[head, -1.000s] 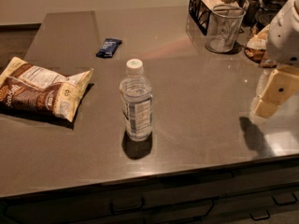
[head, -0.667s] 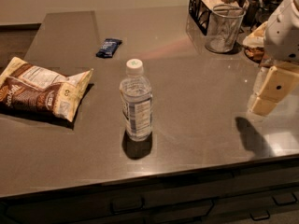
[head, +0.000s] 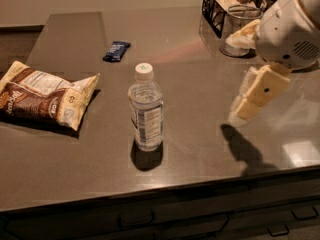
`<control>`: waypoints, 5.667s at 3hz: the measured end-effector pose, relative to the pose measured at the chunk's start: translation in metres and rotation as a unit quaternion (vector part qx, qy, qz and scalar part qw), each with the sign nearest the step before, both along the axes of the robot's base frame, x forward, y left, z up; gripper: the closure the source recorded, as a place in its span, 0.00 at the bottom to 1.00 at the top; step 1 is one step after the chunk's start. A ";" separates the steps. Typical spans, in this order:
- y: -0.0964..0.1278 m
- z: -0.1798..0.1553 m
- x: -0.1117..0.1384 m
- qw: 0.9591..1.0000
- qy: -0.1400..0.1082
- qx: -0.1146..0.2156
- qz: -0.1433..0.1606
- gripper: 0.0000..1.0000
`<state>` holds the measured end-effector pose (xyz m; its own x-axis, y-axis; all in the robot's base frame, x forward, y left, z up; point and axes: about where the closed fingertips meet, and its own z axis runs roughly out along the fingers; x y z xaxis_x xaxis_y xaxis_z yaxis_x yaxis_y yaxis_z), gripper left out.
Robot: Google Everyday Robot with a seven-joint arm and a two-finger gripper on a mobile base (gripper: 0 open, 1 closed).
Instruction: Knock blue plastic bottle over
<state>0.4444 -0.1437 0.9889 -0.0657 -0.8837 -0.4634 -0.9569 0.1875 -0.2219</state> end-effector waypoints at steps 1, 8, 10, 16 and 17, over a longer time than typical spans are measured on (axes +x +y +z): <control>0.037 -0.006 0.006 0.998 -0.002 0.064 0.024 0.00; 0.154 -0.032 -0.001 0.973 0.045 0.183 0.135 0.72; 0.131 -0.025 0.062 0.994 0.046 0.036 0.093 1.00; 0.148 -0.090 0.124 0.973 0.003 -0.192 0.129 0.07; 0.149 -0.104 0.124 0.969 0.019 -0.200 0.142 0.00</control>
Offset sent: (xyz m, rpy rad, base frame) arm 0.0040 0.1152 -0.0323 0.3249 0.0260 0.2019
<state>0.5682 0.0057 0.8851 0.1958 -0.9772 -0.0823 -0.9664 -0.1780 -0.1855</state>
